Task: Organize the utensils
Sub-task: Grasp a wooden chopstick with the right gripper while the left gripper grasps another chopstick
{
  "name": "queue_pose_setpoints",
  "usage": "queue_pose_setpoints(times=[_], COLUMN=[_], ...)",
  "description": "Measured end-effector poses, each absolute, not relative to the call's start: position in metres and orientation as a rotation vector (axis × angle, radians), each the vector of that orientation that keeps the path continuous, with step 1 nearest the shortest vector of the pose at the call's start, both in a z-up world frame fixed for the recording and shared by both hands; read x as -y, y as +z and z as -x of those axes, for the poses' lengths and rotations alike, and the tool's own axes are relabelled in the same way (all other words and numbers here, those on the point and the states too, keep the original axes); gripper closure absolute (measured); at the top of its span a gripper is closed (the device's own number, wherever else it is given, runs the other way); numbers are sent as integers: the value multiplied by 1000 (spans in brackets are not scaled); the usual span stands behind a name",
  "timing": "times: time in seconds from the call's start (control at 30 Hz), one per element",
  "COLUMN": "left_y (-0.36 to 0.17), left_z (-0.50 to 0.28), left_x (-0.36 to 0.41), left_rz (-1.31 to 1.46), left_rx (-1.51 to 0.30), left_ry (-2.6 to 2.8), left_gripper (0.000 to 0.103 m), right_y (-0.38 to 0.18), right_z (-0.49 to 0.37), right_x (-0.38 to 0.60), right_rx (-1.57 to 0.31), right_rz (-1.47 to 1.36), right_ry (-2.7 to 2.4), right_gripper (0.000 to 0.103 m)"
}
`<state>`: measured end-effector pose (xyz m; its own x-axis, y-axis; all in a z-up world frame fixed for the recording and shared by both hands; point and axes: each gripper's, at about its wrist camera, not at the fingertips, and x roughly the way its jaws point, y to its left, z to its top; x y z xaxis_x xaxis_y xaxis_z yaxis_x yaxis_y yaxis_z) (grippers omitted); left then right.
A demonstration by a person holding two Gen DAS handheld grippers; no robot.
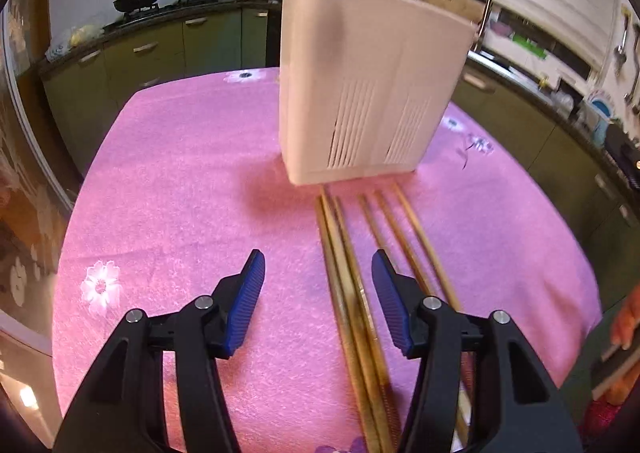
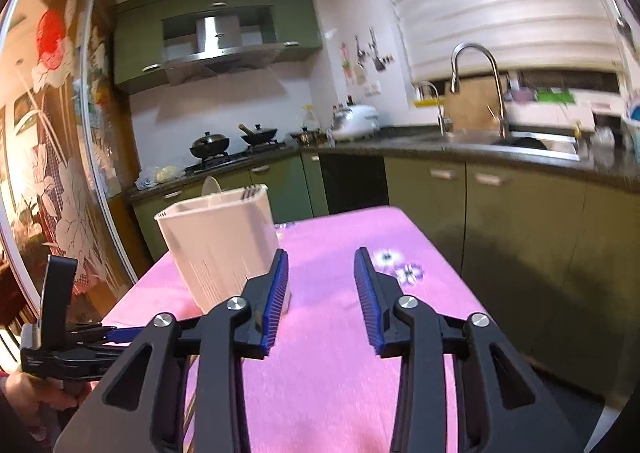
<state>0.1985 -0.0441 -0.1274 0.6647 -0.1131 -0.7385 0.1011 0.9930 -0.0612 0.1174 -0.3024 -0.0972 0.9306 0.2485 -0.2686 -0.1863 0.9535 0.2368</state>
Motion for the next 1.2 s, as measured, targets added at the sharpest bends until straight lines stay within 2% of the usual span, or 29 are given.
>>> queue_pose_setpoints(times=[0.33, 0.43, 1.2], left_y=[-140, -144, -153], left_z=[-208, -211, -226], left_x=[41, 38, 47], left_rz=[-8, -4, -51], left_rx=[-885, -905, -929], left_ry=[-72, -64, -48], left_gripper=[52, 52, 54], right_y=[-96, -92, -91], right_z=[-121, -123, -142], right_x=[307, 306, 291], right_rx=[-334, -337, -399], right_rz=[-228, -226, -232], right_ry=[249, 253, 287], right_gripper=[66, 61, 60])
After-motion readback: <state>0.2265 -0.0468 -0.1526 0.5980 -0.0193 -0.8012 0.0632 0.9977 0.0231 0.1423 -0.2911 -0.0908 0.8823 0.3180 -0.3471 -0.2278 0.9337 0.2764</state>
